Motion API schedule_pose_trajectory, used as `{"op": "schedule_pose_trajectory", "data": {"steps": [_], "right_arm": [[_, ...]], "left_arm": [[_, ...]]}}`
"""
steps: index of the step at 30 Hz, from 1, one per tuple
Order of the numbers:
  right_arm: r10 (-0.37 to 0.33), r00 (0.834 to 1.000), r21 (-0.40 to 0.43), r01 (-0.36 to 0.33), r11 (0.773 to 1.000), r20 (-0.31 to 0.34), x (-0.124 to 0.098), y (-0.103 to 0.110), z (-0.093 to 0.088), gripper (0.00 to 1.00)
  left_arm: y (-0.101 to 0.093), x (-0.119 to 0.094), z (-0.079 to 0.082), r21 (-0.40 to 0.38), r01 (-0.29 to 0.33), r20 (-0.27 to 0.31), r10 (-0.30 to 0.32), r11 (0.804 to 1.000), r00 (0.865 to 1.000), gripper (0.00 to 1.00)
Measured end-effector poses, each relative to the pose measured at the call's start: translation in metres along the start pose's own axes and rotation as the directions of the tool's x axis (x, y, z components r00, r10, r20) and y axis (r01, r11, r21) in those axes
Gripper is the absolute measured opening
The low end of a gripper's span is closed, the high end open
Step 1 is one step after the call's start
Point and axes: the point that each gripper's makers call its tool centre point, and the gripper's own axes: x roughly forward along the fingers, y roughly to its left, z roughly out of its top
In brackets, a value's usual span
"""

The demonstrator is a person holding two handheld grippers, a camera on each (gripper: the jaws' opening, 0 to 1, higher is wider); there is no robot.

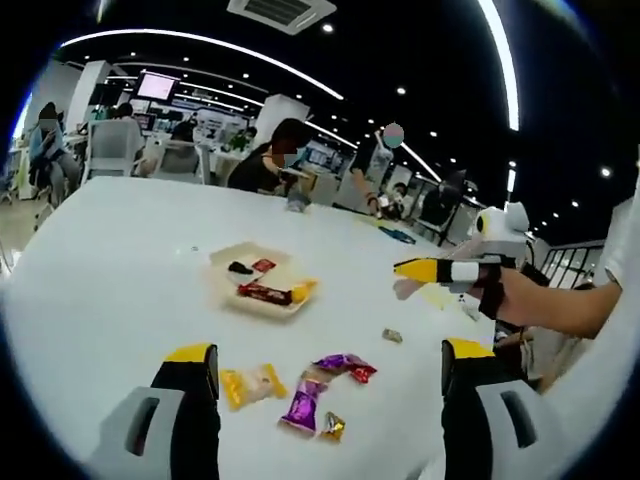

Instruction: Place the target food into the container with the food tongs after gripping and lifting it, then release it inside without dropping or visibly crushing the food.

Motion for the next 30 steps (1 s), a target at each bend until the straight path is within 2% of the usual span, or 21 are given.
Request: {"op": "schedule_pose_trajectory", "data": {"steps": [2, 4, 6, 11, 13, 16, 19, 26, 30], "right_arm": [[-0.024, 1.000, 0.002, 0.024, 1.000, 0.000, -0.004, 0.000, -0.003, 0.29], [-0.042, 0.999, 0.011, 0.042, 0.999, -0.003, -0.008, 0.002, -0.006, 0.29], [-0.052, 0.999, 0.024, 0.052, 0.998, 0.000, -0.010, 0.004, -0.006, 0.29], [-0.058, 0.997, 0.055, 0.055, 0.997, 0.042, -0.015, 0.007, -0.003, 0.29], [-0.040, 0.998, 0.081, 0.036, 0.996, 0.051, -0.013, 0.010, -0.003, 0.28], [-0.025, 0.998, 0.117, 0.019, 0.993, 0.055, -0.012, 0.012, -0.005, 0.29], [-0.040, 0.998, 0.073, 0.036, 0.997, 0.049, -0.012, 0.013, -0.008, 0.29], [-0.053, 0.997, 0.071, 0.049, 0.996, 0.054, -0.016, 0.017, -0.017, 0.29], [-0.070, 0.997, 0.073, 0.068, 0.995, 0.030, -0.013, 0.012, -0.026, 0.29]], "left_arm": [[0.002, 0.003, -0.004, 0.026, 0.027, -0.012, -0.026, 0.999, 1.000, 0.92], [0.003, 0.002, -0.004, 0.036, 0.026, -0.017, -0.026, 0.999, 1.000, 0.92], [0.003, 0.001, -0.003, 0.012, 0.041, -0.007, -0.041, 0.999, 0.999, 0.92], [-0.001, 0.004, -0.007, 0.043, 0.076, -0.043, -0.074, 0.996, 0.996, 0.92], [-0.001, 0.001, -0.001, 0.055, 0.064, -0.034, -0.063, 0.996, 0.997, 0.92], [0.002, -0.002, 0.009, 0.005, 0.048, 0.015, -0.048, 0.999, 0.999, 0.93], [0.006, 0.001, 0.003, 0.031, 0.050, -0.019, -0.049, 0.998, 0.999, 0.92], [0.018, -0.012, 0.012, 0.023, 0.021, 0.013, -0.021, 1.000, 1.000, 0.92], [0.029, -0.015, 0.008, 0.024, -0.007, 0.004, 0.007, 1.000, 1.000, 0.91]]}}
